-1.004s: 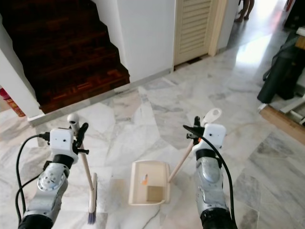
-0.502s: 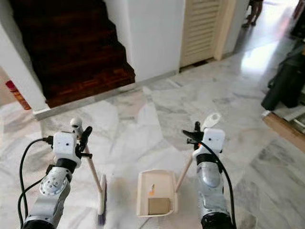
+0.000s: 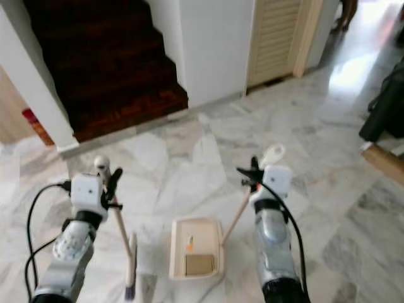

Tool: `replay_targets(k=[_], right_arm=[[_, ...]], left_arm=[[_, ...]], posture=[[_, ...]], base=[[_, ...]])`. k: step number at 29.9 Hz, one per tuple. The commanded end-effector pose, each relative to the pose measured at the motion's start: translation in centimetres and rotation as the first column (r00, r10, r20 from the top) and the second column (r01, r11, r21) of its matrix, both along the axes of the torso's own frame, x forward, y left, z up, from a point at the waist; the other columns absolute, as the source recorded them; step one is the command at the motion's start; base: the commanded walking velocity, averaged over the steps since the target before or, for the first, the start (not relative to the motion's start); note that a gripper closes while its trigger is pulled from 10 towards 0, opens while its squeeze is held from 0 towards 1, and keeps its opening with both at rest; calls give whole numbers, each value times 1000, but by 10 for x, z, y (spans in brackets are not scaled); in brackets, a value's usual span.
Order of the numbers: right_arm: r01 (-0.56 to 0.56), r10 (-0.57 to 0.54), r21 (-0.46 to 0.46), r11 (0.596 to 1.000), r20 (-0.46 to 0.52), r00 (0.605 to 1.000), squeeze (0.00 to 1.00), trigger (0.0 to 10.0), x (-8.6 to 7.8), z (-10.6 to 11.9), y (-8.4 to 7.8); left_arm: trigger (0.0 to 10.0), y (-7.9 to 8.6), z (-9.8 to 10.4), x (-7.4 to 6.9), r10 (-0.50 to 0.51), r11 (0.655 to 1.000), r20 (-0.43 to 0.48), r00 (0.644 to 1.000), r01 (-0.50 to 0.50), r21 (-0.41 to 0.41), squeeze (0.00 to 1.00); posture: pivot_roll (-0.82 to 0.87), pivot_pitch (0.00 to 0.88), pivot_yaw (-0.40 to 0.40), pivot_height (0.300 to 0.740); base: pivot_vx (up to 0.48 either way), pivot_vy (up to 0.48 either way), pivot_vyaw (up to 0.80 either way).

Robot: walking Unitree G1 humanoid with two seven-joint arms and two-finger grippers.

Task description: Sweep floor

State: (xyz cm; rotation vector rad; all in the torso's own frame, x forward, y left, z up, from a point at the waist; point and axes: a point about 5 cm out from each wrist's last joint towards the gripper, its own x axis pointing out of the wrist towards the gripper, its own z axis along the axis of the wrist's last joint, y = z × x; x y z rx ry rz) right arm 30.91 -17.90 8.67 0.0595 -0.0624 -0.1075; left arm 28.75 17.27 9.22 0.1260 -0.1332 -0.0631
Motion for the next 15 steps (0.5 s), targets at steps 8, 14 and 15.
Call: replay_targets(k=[8,14,15], right_arm=[[-25,25,7,1000,45,999,0,10000,8,14,7],[-24,24,18,1000,44,999,0,10000,8,14,7],[-22,21,20,1000,42,999,0,10000,8,14,6]], left_arm=[[10000,5,13,2,19,1000,47,999,-19,7,0],[10000,4,13,1,20,1000,46,999,-20,3,0],[10000,3,13,1,20,1000,45,999,-20,2,0]], posture=[[103,0,34,740],[103,0,30,740],[103,0,30,740]], base=[[0,328,0],[0,342,0],[0,341,0]])
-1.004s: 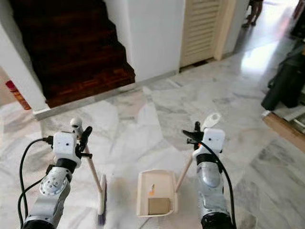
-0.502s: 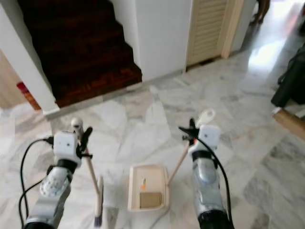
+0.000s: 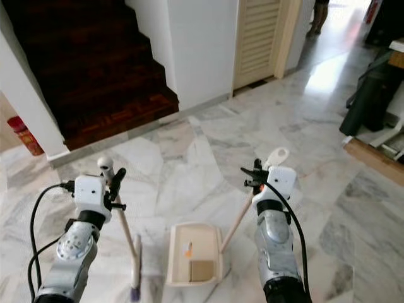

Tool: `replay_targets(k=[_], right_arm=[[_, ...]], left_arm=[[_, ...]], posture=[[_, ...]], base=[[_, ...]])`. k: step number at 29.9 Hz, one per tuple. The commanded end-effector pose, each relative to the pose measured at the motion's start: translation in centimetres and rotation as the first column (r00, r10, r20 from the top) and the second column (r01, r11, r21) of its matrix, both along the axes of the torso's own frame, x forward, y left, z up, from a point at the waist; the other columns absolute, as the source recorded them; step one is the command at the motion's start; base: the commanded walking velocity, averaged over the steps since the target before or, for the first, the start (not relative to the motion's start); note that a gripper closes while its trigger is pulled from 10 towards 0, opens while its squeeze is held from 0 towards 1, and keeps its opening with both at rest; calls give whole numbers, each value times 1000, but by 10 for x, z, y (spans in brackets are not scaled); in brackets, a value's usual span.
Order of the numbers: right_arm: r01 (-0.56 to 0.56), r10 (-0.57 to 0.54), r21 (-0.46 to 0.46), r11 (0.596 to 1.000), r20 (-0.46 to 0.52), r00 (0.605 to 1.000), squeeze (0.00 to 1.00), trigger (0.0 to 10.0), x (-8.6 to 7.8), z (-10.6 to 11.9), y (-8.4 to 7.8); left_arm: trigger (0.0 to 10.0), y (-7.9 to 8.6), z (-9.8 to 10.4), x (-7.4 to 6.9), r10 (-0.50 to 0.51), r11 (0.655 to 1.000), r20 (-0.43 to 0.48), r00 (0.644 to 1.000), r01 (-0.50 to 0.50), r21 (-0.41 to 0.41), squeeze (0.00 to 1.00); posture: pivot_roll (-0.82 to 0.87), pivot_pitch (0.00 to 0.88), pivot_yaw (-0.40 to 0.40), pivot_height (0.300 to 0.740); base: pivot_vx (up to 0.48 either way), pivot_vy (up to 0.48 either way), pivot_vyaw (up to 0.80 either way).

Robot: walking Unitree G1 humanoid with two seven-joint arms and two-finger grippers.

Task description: Sweep floor

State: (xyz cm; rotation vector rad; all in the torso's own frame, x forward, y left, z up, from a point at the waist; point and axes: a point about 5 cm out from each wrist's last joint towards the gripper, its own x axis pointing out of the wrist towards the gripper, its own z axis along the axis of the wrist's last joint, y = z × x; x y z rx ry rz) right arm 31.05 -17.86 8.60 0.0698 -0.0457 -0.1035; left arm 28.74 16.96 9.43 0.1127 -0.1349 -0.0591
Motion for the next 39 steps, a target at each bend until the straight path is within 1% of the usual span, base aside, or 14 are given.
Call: replay_targets(k=[1,11,39], right_arm=[[-12,11,13,1000,57,998,0,10000,6,15,5],[-10,8,23,1000,49,999,0,10000,7,14,4],[-24,24,8,1000,37,999,0,10000,9,13,6]], left_arm=[[10000,7,10,1,18,1000,42,999,-18,16,0],[10000,6,10,1,23,1000,40,999,-23,10,0],[10000,6,10,1,20,1000,41,999,-21,12,0]], posture=[[103,0,29,740],[104,0,26,740],[109,0,27,740]], base=[[0,349,0],[0,360,0],[0,367,0]])
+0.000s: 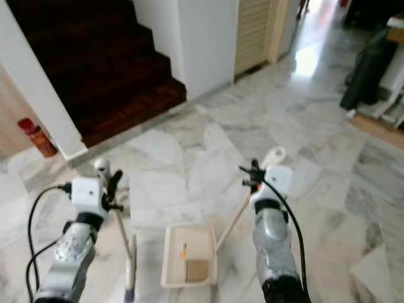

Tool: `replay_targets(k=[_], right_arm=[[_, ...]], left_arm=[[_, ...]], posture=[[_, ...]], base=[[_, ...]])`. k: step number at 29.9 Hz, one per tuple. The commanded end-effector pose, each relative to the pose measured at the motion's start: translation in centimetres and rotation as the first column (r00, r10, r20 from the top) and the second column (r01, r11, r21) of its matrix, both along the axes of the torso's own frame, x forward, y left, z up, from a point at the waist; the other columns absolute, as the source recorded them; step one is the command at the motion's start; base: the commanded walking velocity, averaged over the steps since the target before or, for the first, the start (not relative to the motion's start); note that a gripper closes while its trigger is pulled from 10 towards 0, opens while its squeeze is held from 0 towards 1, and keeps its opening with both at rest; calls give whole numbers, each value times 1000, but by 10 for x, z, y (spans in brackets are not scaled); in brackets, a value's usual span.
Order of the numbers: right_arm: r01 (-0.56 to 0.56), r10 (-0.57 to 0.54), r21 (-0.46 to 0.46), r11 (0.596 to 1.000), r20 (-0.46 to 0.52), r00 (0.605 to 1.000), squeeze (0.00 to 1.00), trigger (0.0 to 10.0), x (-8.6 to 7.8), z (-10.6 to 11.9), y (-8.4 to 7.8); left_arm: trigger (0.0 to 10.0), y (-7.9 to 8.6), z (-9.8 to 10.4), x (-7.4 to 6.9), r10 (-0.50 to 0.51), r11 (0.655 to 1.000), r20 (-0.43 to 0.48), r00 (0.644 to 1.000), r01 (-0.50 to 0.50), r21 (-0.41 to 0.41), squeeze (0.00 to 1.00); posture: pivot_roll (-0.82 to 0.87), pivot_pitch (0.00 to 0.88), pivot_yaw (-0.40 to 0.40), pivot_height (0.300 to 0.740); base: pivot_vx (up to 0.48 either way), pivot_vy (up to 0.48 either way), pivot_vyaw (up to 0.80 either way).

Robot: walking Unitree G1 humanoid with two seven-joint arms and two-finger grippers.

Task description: Sweep floor

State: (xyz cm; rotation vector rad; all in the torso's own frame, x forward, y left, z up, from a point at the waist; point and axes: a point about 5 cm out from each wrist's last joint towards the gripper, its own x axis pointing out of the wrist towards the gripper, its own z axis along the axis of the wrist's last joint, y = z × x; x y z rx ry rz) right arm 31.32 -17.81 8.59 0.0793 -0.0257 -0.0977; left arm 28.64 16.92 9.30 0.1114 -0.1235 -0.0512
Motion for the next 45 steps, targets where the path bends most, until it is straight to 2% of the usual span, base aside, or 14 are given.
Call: replay_targets(k=[1,24,45], right_arm=[[-18,18,-4,1000,56,998,0,10000,6,13,6],[-40,40,-6,999,56,998,0,10000,6,13,9],[-47,48,-21,999,53,997,0,10000,7,13,13]], left_arm=[[10000,6,11,2,11,1000,52,999,-12,14,0],[10000,4,12,2,0,1000,52,999,0,18,0],[10000,9,13,2,16,1000,52,999,-17,23,0]], posture=[[109,0,27,740],[112,0,22,740],[124,0,27,740]], base=[[0,368,0],[0,367,0],[0,366,0]])
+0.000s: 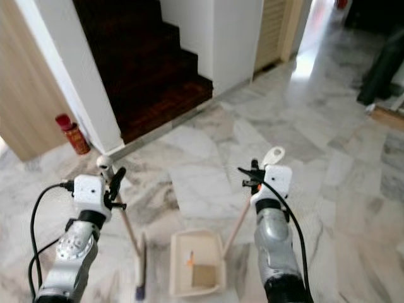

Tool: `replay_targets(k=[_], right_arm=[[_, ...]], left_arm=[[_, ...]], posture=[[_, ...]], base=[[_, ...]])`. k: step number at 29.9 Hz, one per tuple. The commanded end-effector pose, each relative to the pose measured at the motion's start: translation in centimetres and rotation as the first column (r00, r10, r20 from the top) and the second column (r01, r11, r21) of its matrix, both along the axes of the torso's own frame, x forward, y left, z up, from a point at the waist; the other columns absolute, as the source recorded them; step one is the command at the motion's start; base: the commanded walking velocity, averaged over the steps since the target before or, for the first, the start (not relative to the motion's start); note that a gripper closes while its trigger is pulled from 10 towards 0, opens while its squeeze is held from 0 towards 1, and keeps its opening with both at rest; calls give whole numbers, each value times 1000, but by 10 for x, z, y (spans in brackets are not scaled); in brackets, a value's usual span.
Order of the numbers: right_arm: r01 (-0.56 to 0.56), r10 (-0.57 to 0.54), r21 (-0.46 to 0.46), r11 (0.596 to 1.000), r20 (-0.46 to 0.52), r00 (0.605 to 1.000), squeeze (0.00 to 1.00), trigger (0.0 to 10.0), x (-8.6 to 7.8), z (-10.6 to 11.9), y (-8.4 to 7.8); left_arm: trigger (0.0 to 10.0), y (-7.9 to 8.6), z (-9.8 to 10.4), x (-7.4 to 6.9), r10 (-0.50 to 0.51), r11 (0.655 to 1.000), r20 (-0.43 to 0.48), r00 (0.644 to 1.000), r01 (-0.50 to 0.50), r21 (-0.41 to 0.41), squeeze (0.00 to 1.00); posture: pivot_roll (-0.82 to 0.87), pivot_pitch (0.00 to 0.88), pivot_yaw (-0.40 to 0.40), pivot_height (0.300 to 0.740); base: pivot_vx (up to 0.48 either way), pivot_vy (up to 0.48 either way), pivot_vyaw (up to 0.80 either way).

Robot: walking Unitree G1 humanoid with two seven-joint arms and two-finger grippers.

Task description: Sweep floor

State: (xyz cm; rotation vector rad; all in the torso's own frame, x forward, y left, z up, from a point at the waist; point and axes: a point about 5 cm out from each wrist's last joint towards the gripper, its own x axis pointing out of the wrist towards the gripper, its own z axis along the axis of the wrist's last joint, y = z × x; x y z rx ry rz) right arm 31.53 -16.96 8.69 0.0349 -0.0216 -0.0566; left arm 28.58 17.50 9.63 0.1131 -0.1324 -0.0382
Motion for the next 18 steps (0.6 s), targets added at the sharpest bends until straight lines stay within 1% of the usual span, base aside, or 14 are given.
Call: replay_targets(k=[1,7,18], right_arm=[[-9,8,26,1000,57,998,0,10000,5,12,5],[-14,13,22,1000,59,998,0,10000,4,12,6],[-29,28,20,999,63,998,0,10000,4,13,8]], left_arm=[[10000,4,10,3,4,1000,42,999,-5,24,0],[10000,4,10,2,4,1000,41,999,-5,25,0],[10000,4,10,2,6,1000,39,999,-7,26,0]], posture=[[124,0,27,740],[125,0,27,740],[127,0,25,740]], base=[[0,368,0],[0,366,0],[0,367,494]])
